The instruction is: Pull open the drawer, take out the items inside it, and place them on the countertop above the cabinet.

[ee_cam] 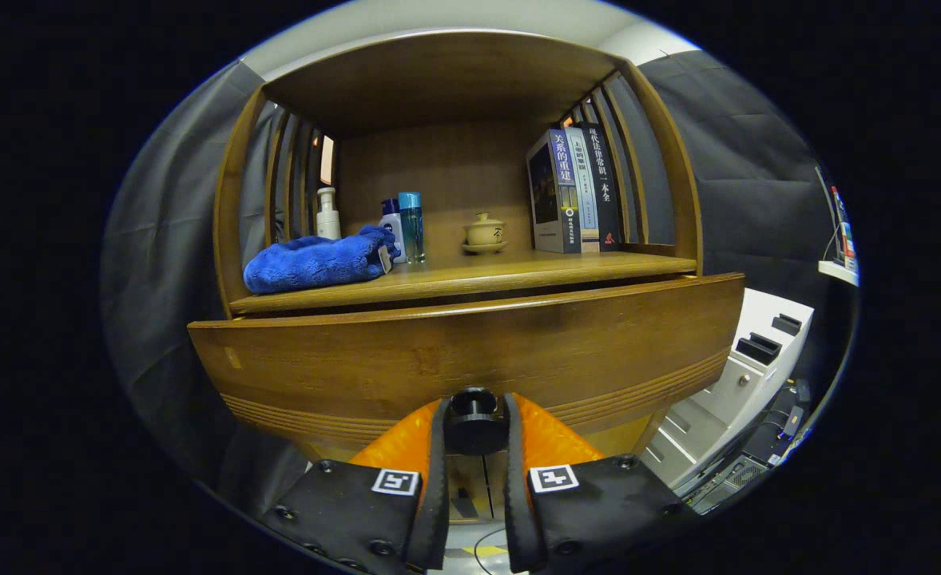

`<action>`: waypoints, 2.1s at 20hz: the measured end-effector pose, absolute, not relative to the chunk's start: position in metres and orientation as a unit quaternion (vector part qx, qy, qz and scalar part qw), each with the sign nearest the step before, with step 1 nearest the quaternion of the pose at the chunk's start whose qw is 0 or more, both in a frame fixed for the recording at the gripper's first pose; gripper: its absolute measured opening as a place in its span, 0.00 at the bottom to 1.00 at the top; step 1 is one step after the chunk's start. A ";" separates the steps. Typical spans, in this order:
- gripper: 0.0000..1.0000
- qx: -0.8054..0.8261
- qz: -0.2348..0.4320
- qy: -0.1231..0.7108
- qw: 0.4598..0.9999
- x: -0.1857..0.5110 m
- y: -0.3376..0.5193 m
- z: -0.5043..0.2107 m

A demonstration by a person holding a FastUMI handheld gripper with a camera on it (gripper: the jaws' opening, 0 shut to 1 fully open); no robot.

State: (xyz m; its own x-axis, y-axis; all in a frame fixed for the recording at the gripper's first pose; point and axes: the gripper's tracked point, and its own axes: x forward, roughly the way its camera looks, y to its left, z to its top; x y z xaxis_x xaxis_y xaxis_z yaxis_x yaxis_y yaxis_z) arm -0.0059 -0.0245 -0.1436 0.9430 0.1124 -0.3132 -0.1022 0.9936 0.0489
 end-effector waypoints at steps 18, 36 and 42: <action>0.37 0.016 0.031 0.189 0.981 -0.085 -0.039 -0.143; 0.37 0.029 0.029 0.202 0.978 -0.151 -0.066 -0.140; 0.37 0.034 0.035 0.205 0.978 -0.157 -0.067 -0.139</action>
